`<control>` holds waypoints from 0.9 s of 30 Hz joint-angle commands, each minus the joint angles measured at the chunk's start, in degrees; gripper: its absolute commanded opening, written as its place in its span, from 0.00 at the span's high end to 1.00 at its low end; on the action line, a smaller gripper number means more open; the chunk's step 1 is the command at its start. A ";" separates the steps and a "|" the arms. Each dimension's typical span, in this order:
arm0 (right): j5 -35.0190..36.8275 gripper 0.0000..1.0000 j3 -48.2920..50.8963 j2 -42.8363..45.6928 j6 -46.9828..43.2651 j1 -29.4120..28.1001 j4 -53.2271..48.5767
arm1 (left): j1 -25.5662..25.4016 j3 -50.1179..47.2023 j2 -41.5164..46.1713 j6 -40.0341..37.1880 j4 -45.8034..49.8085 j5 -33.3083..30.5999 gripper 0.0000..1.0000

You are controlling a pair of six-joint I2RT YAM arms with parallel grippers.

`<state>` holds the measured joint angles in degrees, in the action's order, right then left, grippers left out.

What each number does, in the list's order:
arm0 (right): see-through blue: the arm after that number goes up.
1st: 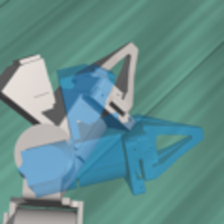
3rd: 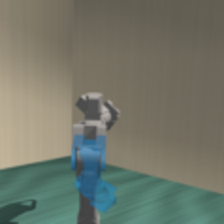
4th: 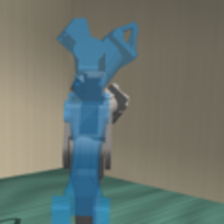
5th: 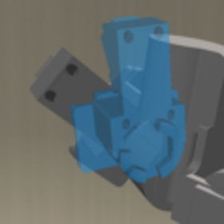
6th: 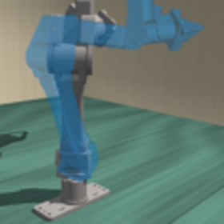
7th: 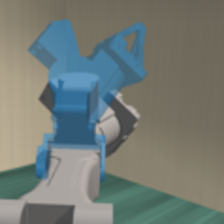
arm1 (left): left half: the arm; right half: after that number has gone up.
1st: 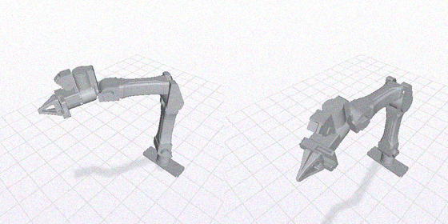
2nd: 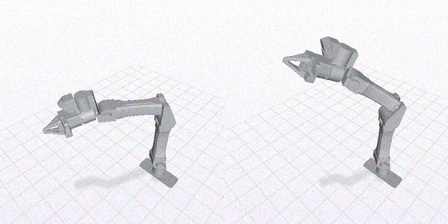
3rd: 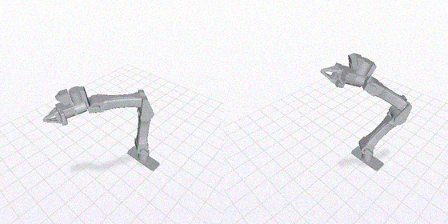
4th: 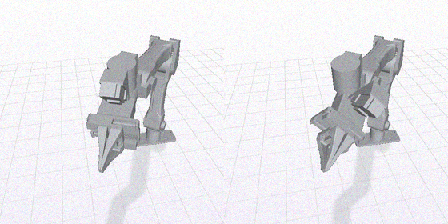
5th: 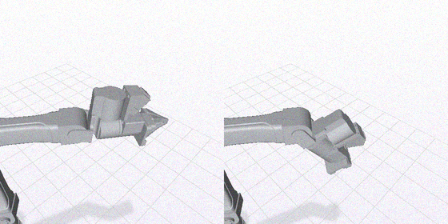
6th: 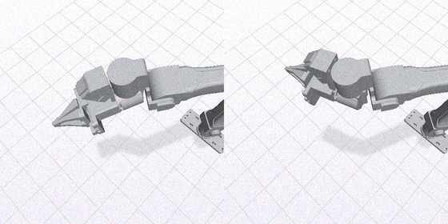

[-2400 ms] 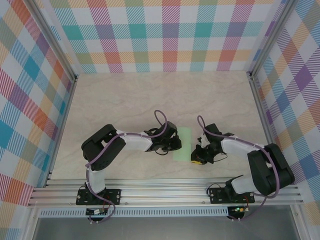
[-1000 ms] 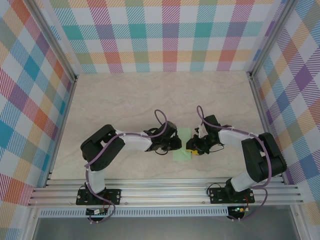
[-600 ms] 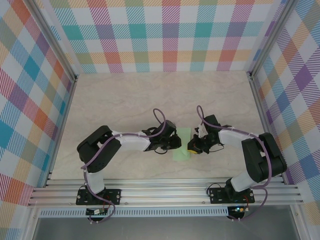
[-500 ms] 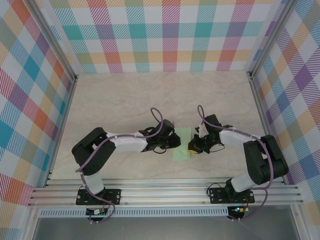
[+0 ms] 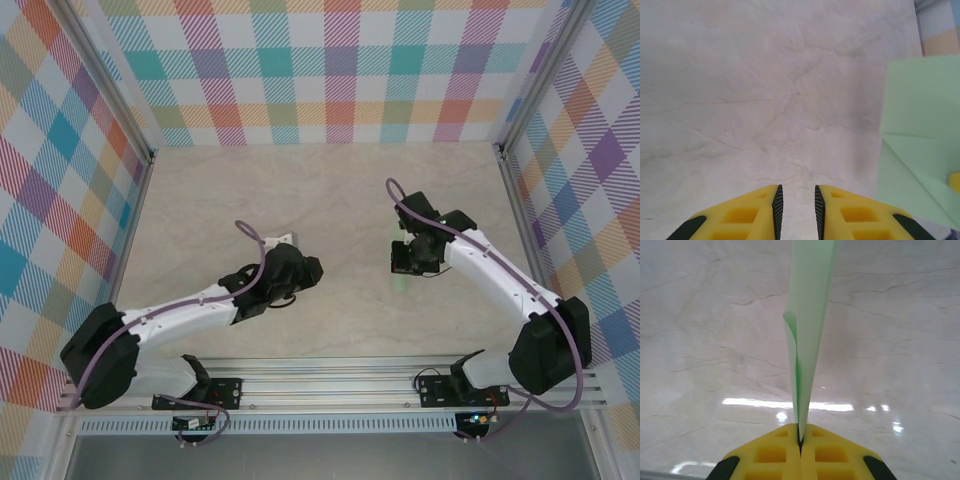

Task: Fold a paper plane with a square sheet of paper (pick it up from the middle)
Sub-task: Turn over the paper at the center of the table.

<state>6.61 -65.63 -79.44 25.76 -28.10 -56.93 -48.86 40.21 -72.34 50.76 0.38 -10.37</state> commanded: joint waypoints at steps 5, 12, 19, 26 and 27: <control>13.98 0.98 -3.72 -14.96 4.96 -8.48 -10.46 | 1.08 -3.28 9.59 3.46 11.20 -12.21 0.71; 6.37 0.91 -13.63 -27.77 9.65 -17.76 -8.91 | 1.24 -5.84 17.12 3.73 14.49 -14.14 0.70; -4.10 0.74 -19.56 -33.92 9.45 -21.82 -3.64 | 1.36 -7.45 22.81 3.54 19.24 -14.84 0.67; -9.93 0.41 -9.39 -18.74 8.75 -19.41 6.41 | 1.37 -9.35 22.69 1.68 13.25 -10.01 0.65; -10.65 0.41 -6.44 -15.69 8.71 -18.10 8.24 | 1.40 -9.29 21.10 1.00 11.15 -8.08 0.65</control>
<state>0.10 -76.38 -103.09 34.04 -48.66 -53.10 -48.16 31.77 -49.41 53.65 16.73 -22.28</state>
